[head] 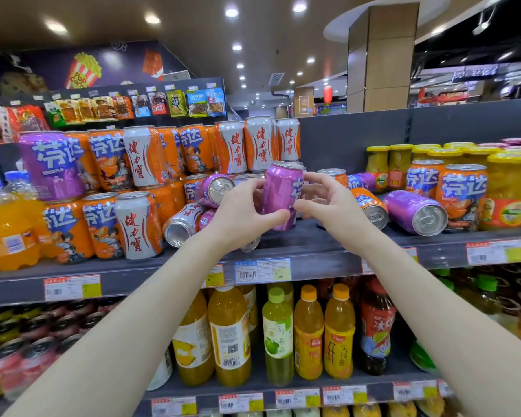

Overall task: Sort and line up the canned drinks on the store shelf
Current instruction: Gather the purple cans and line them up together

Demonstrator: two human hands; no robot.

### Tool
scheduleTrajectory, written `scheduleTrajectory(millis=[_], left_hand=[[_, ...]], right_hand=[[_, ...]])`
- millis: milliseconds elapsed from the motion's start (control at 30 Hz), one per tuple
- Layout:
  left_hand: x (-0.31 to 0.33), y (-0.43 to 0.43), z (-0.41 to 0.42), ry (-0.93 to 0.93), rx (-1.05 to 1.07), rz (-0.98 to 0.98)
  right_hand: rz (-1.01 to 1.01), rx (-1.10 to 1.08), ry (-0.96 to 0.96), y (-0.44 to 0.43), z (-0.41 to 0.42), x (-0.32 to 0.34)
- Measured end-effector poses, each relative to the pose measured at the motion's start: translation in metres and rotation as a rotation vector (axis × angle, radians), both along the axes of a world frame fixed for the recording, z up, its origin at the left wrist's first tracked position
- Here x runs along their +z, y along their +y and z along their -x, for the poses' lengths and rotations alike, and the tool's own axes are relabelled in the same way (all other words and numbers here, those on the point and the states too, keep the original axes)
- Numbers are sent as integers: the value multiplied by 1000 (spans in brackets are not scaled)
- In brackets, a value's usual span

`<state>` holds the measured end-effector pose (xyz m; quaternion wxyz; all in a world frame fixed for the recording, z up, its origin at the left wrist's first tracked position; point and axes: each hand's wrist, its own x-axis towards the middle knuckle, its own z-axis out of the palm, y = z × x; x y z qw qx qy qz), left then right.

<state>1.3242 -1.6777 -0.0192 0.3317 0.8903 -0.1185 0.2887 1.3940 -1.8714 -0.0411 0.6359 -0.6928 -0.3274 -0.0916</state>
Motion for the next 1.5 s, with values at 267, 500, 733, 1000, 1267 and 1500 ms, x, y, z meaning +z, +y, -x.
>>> scheduleTrajectory(millis=[267,500,733,1000,1267,1500], left_hand=[[-10,3,-7,44,124,-181],[-9,6,-1,-2,181,-275],[-32,41,32,-221,189,-5],[-39,75,56,-325,276,-27],[-40,97,63,-294,292,-65],[-49,94,56,-224,248,-251]], right_hand=[[145,-31,-27,0,1,-1],[298,-10,48,8,-2,2],[317,-171,-27,20,6,-3],[123,-492,-533,67,54,-21],[515,-696,-539,104,78,-46],[289,-610,-298,113,81,-45]])
